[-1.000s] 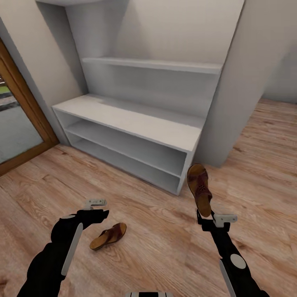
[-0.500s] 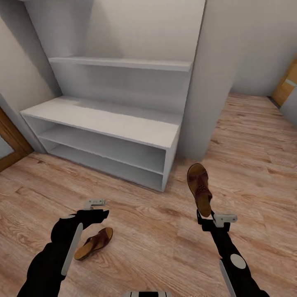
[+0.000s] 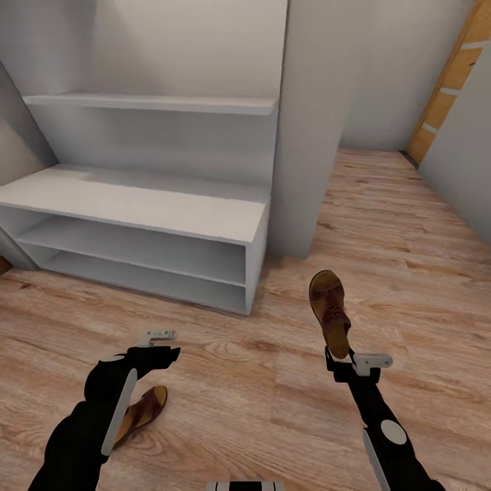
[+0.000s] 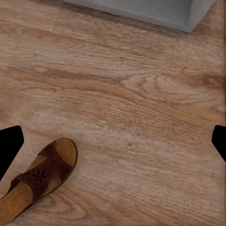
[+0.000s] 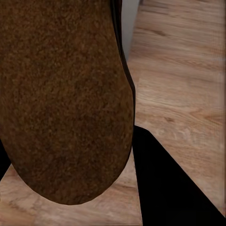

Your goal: Pick up the two gym shoes and the two sandals from the corridor floor and place them onto the hallstand (shoe rack) in the corridor, making sure they are on the rack and not on the floor. Arrange them so the two gym shoes are next to each other and the two sandals are next to each other.

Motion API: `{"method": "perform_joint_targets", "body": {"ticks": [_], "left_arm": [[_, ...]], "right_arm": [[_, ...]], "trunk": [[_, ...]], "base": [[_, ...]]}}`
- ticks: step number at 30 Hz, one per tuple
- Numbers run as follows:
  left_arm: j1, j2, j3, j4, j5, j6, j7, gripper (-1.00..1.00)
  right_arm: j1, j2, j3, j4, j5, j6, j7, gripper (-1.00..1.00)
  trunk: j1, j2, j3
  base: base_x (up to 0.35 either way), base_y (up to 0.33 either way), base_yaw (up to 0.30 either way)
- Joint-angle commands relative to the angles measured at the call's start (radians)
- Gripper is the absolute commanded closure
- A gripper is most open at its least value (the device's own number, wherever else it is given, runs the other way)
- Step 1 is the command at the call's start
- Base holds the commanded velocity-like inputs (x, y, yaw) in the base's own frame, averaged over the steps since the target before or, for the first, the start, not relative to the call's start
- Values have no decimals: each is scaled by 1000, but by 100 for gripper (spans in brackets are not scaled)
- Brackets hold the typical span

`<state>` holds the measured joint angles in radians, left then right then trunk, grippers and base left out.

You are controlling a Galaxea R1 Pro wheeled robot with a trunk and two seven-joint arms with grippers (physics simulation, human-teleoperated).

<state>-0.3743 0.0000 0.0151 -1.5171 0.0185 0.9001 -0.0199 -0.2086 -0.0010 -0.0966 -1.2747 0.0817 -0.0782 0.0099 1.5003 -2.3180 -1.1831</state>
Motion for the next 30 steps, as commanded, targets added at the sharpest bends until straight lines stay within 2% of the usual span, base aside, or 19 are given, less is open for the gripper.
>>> {"method": "perform_joint_targets", "body": {"ticks": [1, 10, 18, 25, 30], "left_arm": [[0, 0, 0, 0, 0, 0, 0, -100], [0, 0, 0, 0, 0, 0, 0, -100], [0, 0, 0, 0, 0, 0, 0, -100], [0, 0, 0, 0, 0, 0, 0, -100], [0, 0, 0, 0, 0, 0, 0, -100]], "right_arm": [[0, 0, 0, 0, -4, 0, 1, 100], [0, -1, 0, 0, -4, 0, 1, 100], [0, 0, 0, 0, -3, 0, 1, 100], [0, 0, 0, 0, -3, 0, 1, 100], [0, 0, 0, 0, -3, 0, 1, 100]], "trunk": [[0, 0, 0], [0, 0, 0], [0, 0, 0], [0, 0, 0], [0, 0, 0]], "base": [[0, 108, -80], [0, 210, -17], [-6, 31, 0], [-167, 149, -10], [-34, 31, -195]]}}
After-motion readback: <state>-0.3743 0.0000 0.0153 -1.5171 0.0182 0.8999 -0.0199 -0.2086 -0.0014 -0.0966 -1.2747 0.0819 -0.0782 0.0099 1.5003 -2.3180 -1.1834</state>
